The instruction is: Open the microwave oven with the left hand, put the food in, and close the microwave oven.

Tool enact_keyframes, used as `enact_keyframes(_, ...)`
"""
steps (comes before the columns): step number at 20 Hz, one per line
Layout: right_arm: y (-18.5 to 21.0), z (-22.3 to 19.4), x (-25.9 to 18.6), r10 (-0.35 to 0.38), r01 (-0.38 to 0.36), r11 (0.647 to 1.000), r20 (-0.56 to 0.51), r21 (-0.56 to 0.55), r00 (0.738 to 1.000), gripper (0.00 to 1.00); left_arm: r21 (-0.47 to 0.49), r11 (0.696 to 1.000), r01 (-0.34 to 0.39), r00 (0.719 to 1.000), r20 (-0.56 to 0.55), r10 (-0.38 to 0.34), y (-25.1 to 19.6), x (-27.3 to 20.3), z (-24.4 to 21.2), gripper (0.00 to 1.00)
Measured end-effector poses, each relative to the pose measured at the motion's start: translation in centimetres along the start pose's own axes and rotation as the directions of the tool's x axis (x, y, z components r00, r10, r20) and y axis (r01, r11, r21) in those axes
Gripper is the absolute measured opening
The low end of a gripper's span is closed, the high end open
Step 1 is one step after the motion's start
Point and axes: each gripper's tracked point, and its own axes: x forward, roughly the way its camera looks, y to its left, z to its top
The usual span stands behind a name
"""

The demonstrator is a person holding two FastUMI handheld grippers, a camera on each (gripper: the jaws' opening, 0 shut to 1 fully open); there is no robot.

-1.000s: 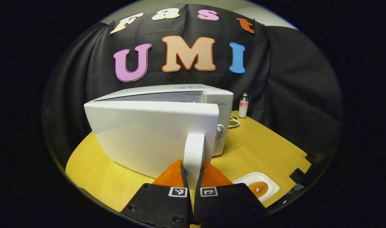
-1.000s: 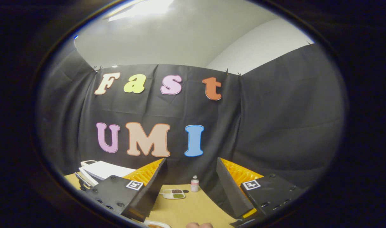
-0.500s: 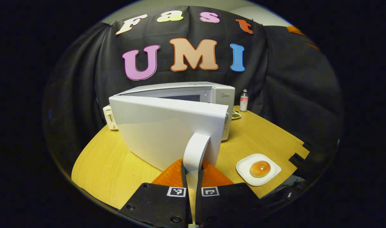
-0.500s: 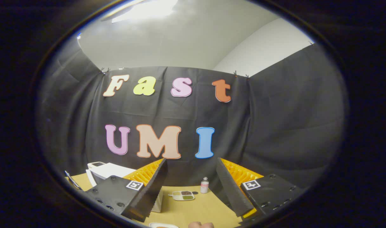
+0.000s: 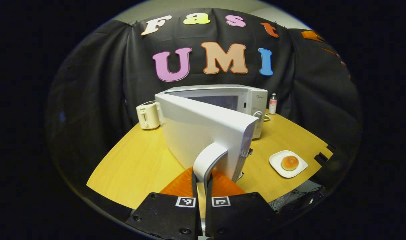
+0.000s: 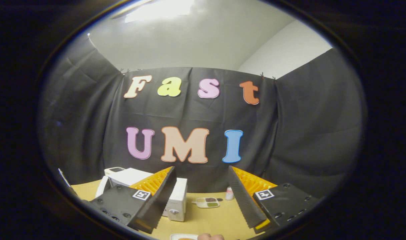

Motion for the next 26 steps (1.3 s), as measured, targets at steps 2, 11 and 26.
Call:
enact_keyframes(2,0.7,-0.7,-0.2,0.01,-0.01,1.0,-0.005,-0.004,1.0,0.97,-0.01,0.999,-0.042,0.999,0.001,0.042,2.3,-0.7,-0.3,0.03)
enact_keyframes(11,3.8,-4.0,-1.5,0.08,-0.081,0.995,-0.021,-0.064,0.997,0.97,-0.116,0.987,-0.115,0.993,0.016,0.117,8.3,-2.5,-1.5,0.02)
enact_keyframes(26,3.4,-18.3,-3.2,0.081,-0.086,0.996,-0.287,-0.005,0.954,0.97,-0.074,0.991,-0.111,0.991,0.068,0.116,8.4,-4.7,0.6,0.99)
